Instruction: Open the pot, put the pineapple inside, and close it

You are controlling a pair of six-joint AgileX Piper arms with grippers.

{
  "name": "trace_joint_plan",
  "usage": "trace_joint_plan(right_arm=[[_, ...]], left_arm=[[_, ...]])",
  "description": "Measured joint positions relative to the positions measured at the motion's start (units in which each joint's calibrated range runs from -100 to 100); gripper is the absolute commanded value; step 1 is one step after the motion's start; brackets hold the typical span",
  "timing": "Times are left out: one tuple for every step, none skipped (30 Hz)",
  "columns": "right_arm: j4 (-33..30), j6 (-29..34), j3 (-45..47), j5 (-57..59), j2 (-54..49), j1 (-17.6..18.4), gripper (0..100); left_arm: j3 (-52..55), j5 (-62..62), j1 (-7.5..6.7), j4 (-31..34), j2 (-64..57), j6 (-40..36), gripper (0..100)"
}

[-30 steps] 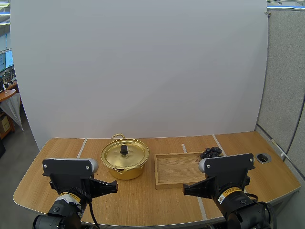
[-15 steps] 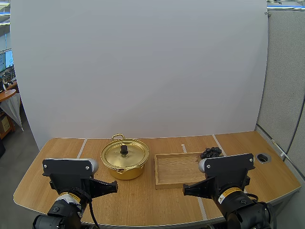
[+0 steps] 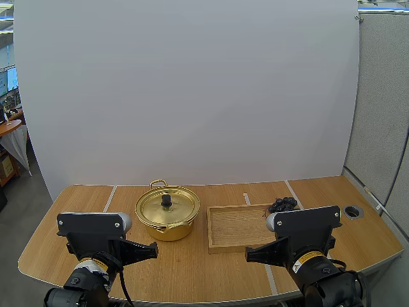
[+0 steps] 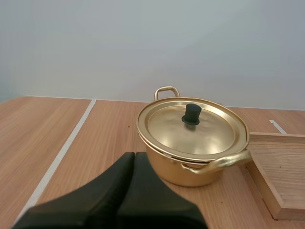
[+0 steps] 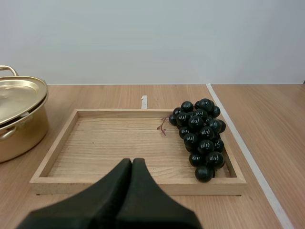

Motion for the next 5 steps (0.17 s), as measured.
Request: trace_joint_plan(right_arm=[[0.00, 0.00, 0.00, 0.00, 0.00, 0.00, 0], [0.00, 0.00, 0.00, 0.00, 0.00, 0.00, 0], [0.00, 0.00, 0.00, 0.00, 0.00, 0.00, 0], [0.00, 0.00, 0.00, 0.00, 0.00, 0.00, 0], [0.00, 0.00, 0.00, 0.00, 0.00, 0.00, 0]], left_arm=[[0.00, 0.00, 0.00, 0.00, 0.00, 0.00, 0], [0.00, 0.00, 0.00, 0.00, 0.00, 0.00, 0], [0.00, 0.00, 0.00, 0.00, 0.00, 0.00, 0], [0.00, 0.00, 0.00, 0.00, 0.00, 0.00, 0], [0.00, 0.00, 0.00, 0.00, 0.00, 0.00, 0]])
